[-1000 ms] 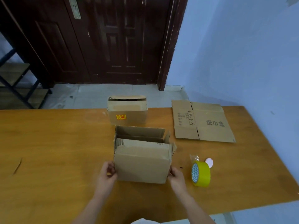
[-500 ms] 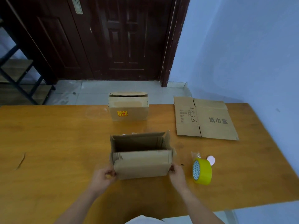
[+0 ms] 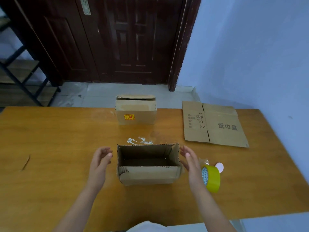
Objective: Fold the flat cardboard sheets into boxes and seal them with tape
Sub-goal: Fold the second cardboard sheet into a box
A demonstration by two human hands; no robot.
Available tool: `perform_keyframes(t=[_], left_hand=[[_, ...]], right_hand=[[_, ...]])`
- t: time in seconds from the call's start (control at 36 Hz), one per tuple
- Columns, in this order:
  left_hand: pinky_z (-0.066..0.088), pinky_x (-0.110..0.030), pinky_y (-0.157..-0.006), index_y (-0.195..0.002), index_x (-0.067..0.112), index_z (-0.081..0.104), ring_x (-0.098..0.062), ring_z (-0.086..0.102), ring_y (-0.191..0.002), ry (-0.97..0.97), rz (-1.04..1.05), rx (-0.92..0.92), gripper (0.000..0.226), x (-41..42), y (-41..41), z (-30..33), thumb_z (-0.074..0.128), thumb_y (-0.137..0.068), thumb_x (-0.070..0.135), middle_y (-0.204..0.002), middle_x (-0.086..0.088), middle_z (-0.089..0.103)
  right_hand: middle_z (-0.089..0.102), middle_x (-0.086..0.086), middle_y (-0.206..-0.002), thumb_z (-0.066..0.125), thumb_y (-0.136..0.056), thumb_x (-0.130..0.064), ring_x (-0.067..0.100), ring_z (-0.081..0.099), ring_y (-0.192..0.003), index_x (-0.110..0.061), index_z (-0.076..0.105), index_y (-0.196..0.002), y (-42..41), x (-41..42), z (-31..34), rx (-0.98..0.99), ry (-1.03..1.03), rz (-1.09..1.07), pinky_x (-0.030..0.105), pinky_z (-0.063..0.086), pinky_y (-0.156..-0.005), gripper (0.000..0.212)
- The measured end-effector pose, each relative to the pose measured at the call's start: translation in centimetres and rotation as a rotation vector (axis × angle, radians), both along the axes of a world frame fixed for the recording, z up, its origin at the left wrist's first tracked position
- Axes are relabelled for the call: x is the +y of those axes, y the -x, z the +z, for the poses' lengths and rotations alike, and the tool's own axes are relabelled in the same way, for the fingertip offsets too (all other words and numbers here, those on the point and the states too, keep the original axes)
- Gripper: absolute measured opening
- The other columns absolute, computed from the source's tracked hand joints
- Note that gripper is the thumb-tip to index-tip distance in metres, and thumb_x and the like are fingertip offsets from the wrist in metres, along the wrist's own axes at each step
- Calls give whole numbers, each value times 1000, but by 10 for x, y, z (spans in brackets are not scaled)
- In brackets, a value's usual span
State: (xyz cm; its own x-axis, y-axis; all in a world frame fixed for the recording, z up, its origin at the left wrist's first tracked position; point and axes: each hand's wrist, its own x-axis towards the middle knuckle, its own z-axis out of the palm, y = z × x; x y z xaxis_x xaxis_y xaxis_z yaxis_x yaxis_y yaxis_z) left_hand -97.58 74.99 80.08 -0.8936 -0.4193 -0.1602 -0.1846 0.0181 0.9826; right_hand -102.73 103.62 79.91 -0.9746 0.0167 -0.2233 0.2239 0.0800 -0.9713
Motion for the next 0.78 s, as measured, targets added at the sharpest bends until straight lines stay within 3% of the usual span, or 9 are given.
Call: perform_keyframes(t=[0.08, 0.17, 0.28, 0.36, 0.44, 0.53, 0.67, 0.78], left_hand=[[46, -27, -78, -112, 22, 52, -11, 54, -100, 93, 12, 19, 29, 15, 14, 11, 61, -86, 31, -108, 1, 56], [48, -25, -76, -114, 26, 47, -13, 52, -101, 341, -28, -5, 36, 26, 22, 15, 67, -85, 14, -114, 2, 48], [44, -33, -98, -104, 26, 53, -15, 46, -115, 575, -126, 5, 37, 39, 17, 14, 69, -80, 3, -126, 2, 38], [32, -34, -109, -95, 23, 58, -19, 32, -131, 613, -180, 7, 30, 45, 10, 7, 67, -80, -2, -139, -1, 32], [27, -33, -112, -101, 25, 57, -7, 20, -133, 521, -244, 5, 35, 41, 6, 7, 63, -80, -3, -142, 10, 23], [29, -30, -109, -114, 29, 52, -1, 11, -132, 501, -366, -46, 44, 35, 6, 12, 63, -81, 1, -147, 19, 11], [36, -26, -103, -133, 34, 35, -9, -1, -141, 571, -570, -127, 66, 29, 9, 21, 65, -79, 12, -146, 30, -17], [44, -9, -79, -145, 39, 17, -4, -12, -137, 629, -683, -162, 88, 34, 9, 19, 67, -77, 17, -137, 30, -44]], right_hand=[[47, -15, -131, 50, -96, -31, 2, 42, -122, -32, 40, -135, 2, -12, 12, -51, -31, 92, 19, 36, -99, 40], [40, -6, -142, 59, -92, -23, 12, 35, -132, -27, 31, -143, 6, -23, 13, -89, -204, 147, 35, 34, -110, 58], [23, -6, -153, 59, -91, -12, 14, 21, -141, -26, 19, -149, 6, -29, 13, -91, -343, 221, 34, 22, -115, 72], [15, -7, -156, 58, -90, -7, 14, 15, -143, -29, 11, -150, 4, -30, 15, -97, -362, 262, 33, 19, -115, 78], [10, -8, -157, 57, -91, -8, 13, 11, -144, -30, 7, -150, 3, -30, 16, -114, -350, 296, 32, 17, -115, 81], [5, -8, -157, 57, -91, -10, 14, 9, -145, -30, 3, -150, 4, -30, 18, -123, -359, 324, 33, 16, -116, 83], [-2, -10, -157, 57, -92, -15, 15, 6, -144, -34, -7, -149, 10, -32, 21, -178, -357, 407, 35, 15, -116, 88], [-14, -8, -157, 57, -92, -30, 19, -3, -146, -39, -27, -141, 16, -37, 19, -261, -389, 487, 45, 9, -118, 98]])
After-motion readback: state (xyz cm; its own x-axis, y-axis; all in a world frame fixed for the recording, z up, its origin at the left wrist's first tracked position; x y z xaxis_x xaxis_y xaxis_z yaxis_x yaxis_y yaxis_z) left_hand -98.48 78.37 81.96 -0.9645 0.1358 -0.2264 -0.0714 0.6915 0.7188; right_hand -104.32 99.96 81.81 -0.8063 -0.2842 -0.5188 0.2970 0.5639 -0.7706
